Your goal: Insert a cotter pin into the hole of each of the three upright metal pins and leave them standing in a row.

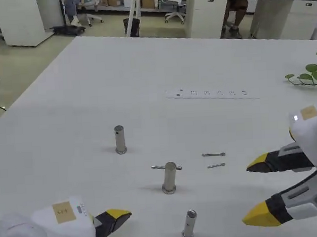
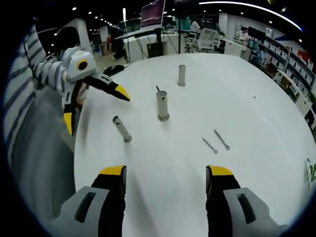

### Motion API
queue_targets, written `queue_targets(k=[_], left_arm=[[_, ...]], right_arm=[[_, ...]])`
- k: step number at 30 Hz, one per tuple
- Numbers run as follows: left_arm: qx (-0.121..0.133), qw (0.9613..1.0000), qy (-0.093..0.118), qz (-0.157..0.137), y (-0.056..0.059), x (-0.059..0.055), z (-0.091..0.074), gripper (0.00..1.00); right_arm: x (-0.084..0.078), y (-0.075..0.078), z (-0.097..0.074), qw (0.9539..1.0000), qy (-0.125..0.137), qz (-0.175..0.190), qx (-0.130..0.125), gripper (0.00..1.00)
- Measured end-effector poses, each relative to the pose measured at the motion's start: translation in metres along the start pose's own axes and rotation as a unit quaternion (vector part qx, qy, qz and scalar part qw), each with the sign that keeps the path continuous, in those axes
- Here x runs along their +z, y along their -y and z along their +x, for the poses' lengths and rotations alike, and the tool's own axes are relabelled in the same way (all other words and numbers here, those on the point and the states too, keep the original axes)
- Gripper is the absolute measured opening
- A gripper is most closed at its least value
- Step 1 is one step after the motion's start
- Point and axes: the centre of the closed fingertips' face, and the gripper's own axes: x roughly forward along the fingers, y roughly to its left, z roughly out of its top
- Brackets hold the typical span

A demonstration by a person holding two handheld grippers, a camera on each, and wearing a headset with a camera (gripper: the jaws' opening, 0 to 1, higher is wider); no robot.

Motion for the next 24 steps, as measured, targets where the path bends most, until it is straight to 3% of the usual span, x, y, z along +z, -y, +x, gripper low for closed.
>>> queue_targets(k=[7, 15, 24], left_arm=[[0.006, 0.9999, 0.008, -0.008, 0.004, 0.003, -0.008, 0.99], [0.005, 0.9996, 0.017, -0.020, 0.014, 0.007, -0.013, 0.99], [0.006, 0.9996, 0.016, -0.023, 0.016, 0.008, -0.009, 0.99]], right_arm=[[0.008, 0.019, 0.019, 0.9985, -0.031, -0.041, 0.019, 0.60], [0.008, 0.042, 0.031, 0.9952, -0.063, -0.073, 0.017, 0.57], [0.001, 0.055, 0.043, 0.9922, -0.092, -0.079, 0.027, 0.39]])
